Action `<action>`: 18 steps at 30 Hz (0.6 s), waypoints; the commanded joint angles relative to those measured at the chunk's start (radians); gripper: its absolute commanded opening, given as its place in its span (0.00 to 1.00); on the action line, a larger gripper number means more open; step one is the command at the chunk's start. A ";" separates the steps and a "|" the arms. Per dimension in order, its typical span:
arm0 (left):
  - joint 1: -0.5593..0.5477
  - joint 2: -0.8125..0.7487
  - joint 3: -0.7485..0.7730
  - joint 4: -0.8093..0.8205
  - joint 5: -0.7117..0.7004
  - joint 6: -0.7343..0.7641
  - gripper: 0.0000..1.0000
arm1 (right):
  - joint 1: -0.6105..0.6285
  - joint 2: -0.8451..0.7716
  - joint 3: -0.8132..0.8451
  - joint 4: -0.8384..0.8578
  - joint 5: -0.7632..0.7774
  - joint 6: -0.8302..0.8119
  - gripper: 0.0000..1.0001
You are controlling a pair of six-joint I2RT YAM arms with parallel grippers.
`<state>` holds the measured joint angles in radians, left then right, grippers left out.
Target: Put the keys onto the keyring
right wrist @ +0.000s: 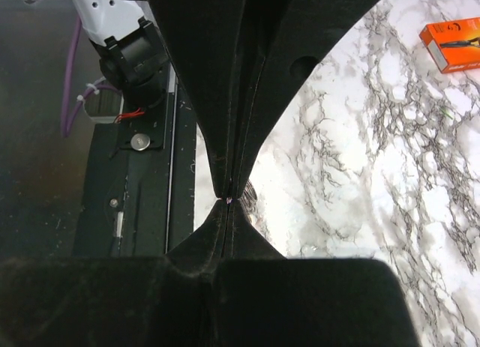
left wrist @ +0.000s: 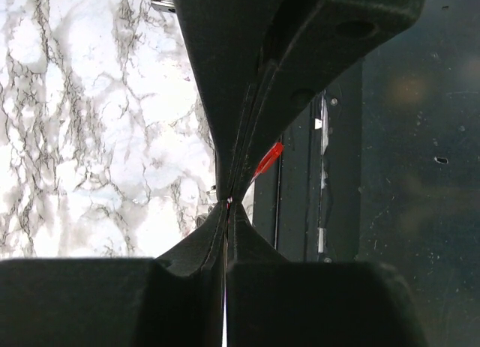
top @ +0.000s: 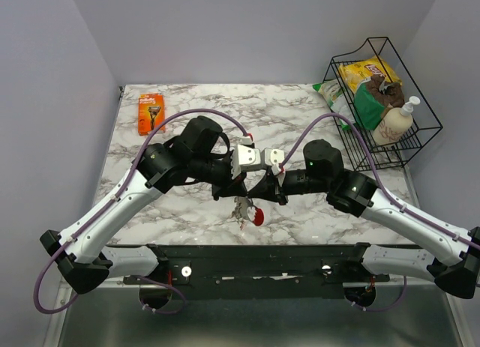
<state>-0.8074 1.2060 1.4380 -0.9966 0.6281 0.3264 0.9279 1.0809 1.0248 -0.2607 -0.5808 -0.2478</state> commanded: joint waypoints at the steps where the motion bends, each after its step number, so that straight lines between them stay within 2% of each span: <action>1: -0.016 0.026 -0.001 -0.011 -0.045 0.010 0.10 | 0.003 -0.024 0.003 0.023 0.012 -0.008 0.01; 3: -0.019 0.027 -0.002 -0.011 -0.057 0.007 0.18 | 0.003 -0.027 0.001 0.023 0.013 -0.008 0.01; 6: -0.022 0.023 -0.005 -0.010 -0.083 0.008 0.24 | 0.005 -0.029 0.000 0.026 0.016 -0.008 0.01; 14: -0.022 0.023 -0.016 0.001 -0.102 0.000 0.27 | 0.005 -0.033 -0.005 0.031 0.010 -0.007 0.01; 18: -0.029 0.044 -0.016 0.001 -0.097 -0.003 0.33 | 0.005 -0.035 -0.005 0.032 0.013 -0.007 0.01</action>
<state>-0.8204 1.2106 1.4376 -0.9882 0.5842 0.3302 0.9272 1.0645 1.0180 -0.2810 -0.5678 -0.2470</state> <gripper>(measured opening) 0.311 0.014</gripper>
